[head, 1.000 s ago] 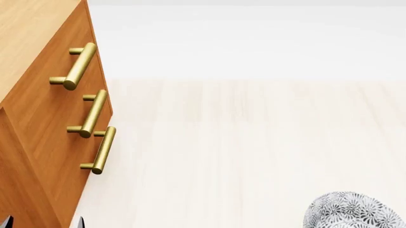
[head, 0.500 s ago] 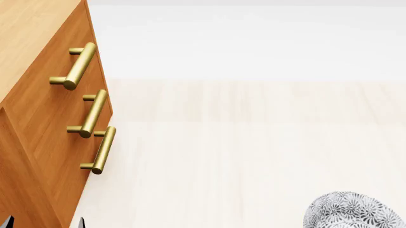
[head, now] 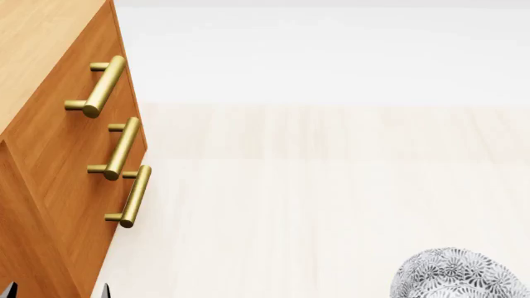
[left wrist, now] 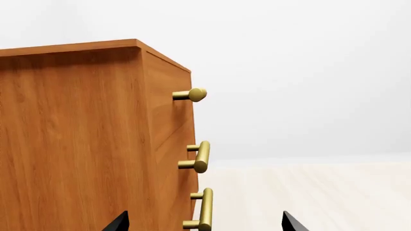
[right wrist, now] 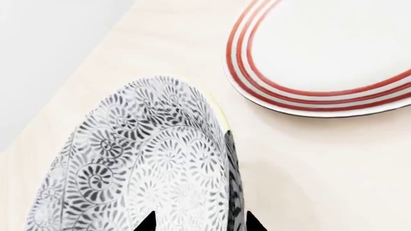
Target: Put the bowl on top of the cabinet.
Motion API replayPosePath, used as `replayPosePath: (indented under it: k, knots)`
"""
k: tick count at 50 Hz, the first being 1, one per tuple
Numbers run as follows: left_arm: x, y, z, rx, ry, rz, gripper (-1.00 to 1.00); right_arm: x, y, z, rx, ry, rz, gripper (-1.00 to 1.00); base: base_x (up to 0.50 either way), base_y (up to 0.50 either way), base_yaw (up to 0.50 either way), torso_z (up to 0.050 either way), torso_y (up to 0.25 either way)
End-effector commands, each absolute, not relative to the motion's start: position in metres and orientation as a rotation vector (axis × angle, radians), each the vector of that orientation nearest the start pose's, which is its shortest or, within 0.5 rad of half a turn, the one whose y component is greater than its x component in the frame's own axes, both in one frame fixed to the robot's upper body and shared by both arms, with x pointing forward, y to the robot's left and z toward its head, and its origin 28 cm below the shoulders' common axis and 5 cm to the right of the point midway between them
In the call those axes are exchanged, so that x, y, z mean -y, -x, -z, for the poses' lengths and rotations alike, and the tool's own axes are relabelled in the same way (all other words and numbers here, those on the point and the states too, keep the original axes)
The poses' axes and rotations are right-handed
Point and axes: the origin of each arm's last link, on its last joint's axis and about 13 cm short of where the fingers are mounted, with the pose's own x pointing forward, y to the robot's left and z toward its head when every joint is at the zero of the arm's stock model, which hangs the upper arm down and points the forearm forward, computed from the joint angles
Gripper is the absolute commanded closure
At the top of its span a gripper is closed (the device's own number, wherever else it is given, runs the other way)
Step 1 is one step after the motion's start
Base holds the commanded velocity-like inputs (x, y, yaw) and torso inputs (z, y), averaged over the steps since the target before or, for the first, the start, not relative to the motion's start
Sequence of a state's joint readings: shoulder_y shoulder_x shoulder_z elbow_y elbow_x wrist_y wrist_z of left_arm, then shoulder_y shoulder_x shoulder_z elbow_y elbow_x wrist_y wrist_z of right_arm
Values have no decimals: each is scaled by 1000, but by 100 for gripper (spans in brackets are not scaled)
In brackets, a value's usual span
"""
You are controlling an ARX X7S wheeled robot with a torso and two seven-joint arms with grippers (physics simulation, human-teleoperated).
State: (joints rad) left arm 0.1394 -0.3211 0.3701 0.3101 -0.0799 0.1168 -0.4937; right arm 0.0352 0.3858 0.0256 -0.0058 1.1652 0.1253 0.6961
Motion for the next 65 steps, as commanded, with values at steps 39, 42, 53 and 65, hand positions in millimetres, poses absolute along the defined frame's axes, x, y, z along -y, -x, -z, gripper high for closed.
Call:
replayPosePath:
  k: [39,42,53,65]
  knots:
    - [-192,-167,-46,220,-65,-43,-100,157,-177,-69,-40,-618,445,100,0,0,0,0,0]
    - [-192,-168,-46,217,-66,-41,-100,157,-176,-69,-32,-607,438,100,0,0,0,0,5]
    - [-192,-165,-51,234,-57,-25,-100,146,-179,-68,-13,-501,417,100,0,0,0,0,0]
    - [-193,-163,-72,323,-10,19,-100,141,-190,-81,-9,-395,462,100,0,0,0,0,0]
